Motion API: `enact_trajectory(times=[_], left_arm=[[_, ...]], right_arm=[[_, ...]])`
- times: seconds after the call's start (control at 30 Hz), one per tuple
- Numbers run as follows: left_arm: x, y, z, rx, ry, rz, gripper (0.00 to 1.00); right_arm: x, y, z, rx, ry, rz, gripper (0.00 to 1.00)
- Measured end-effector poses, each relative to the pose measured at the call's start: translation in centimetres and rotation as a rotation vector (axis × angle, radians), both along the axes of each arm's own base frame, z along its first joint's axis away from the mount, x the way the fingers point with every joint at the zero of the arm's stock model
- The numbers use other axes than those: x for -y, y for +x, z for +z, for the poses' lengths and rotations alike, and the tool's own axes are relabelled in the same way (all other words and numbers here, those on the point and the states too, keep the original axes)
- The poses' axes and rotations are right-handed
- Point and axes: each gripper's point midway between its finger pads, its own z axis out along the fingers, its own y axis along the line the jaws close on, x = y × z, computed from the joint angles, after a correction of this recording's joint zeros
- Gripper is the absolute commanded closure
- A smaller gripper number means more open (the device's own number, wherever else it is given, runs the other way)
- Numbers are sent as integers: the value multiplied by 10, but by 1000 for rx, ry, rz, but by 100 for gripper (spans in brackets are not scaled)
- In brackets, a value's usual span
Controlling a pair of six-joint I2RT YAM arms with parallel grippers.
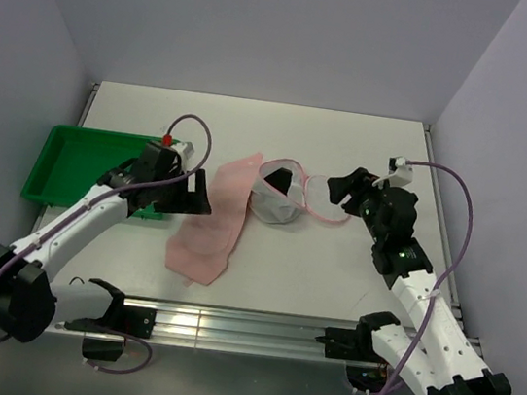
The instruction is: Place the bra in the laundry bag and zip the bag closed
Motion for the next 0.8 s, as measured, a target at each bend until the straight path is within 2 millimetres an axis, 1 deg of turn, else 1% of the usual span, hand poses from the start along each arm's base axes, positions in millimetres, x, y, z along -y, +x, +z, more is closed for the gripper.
enact_trajectory(times=[0.13, 0.2, 0.23, 0.27, 0.3, 0.37, 0.4, 0.47, 0.5, 0.53, 0.6, 0.7, 0.77, 0.8], left_arm=[[2, 6, 31, 94, -47, 24, 12], [4, 21, 46, 141, -48, 39, 13], [7, 31, 50, 154, -47, 45, 14], [9, 41, 52, 163, -43, 51, 14], [12, 53, 49, 163, -35, 57, 14], [16, 69, 32, 134, -8, 65, 14], [18, 76, 18, 111, 8, 69, 14], [17, 80, -12, 53, 46, 78, 14], [14, 82, -25, 32, 59, 87, 14], [11, 82, -37, 12, 67, 93, 14], [5, 83, -51, -12, 68, 108, 14], [-1, 93, -60, -12, 37, 130, 14], [0, 99, -66, -14, 12, 130, 21], [2, 101, -71, -20, 8, 128, 27]], right_arm=[[-15, -5, -1, 4, -18, 48, 28], [-22, -6, -3, -3, -32, 70, 32], [-26, -6, -4, -9, -40, 81, 33], [-29, -6, -5, -12, -45, 89, 35], [-31, -7, -7, -15, -52, 95, 41], [-33, -8, -6, -10, -61, 104, 44], [-34, -8, -5, -5, -61, 106, 45], [-35, -8, -4, 0, -64, 109, 47], [-36, -9, -5, 0, -65, 117, 51], [-37, -9, -4, 1, -66, 122, 52], [-39, -10, -3, 6, -63, 132, 53], [-43, -11, -3, 7, -62, 149, 53], [-45, -12, -3, 6, -64, 158, 53], [-45, -12, -3, 7, -65, 160, 53]])
